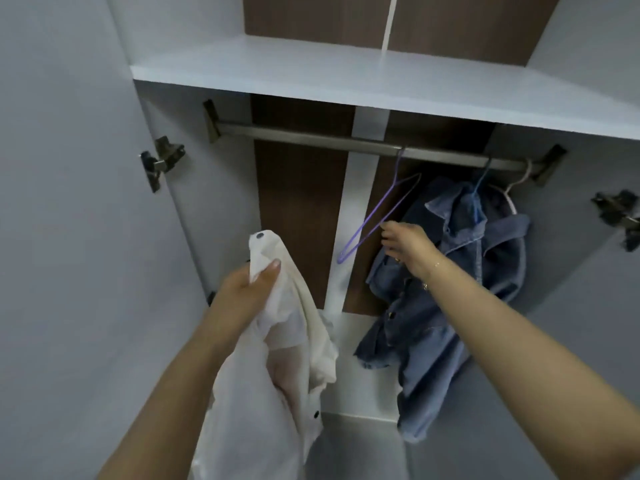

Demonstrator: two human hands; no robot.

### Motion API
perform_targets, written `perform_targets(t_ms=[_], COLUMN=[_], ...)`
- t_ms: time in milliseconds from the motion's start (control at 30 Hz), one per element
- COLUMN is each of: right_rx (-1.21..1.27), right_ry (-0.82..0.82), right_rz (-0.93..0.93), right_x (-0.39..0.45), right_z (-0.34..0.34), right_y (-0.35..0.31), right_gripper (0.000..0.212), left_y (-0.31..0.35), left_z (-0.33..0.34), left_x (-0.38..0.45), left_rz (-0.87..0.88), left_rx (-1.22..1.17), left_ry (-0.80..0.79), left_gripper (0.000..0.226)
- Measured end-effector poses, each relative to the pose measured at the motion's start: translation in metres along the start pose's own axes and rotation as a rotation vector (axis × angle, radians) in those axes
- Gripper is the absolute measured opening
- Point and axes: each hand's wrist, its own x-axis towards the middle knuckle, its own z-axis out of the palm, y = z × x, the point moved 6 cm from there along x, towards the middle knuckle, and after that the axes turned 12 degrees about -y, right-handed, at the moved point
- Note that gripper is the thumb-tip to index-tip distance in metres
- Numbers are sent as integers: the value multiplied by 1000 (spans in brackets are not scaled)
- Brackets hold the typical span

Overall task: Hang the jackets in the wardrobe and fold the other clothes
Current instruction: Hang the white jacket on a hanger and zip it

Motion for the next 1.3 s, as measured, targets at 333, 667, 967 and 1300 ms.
perform_targets(t_ms=[333,667,967,1300], right_rx=[205,-53,-382,-294], right_ry=[136,296,102,-144], right_rz=[79,-169,-434,-513], right_x=[145,181,73,-77], right_z=[-26,-55,-14,5], right_y=[-60,-74,-50,44], right_gripper=[46,27,31,29], left_y=[13,22,0,-14], left_z=[-21,-23,-35,-59], left_x=[82,120,131,124], left_rz=[49,141,85,17], left_rx=[29,329,294,163], left_ry=[12,-103,42,86], left_gripper=[39,43,53,41])
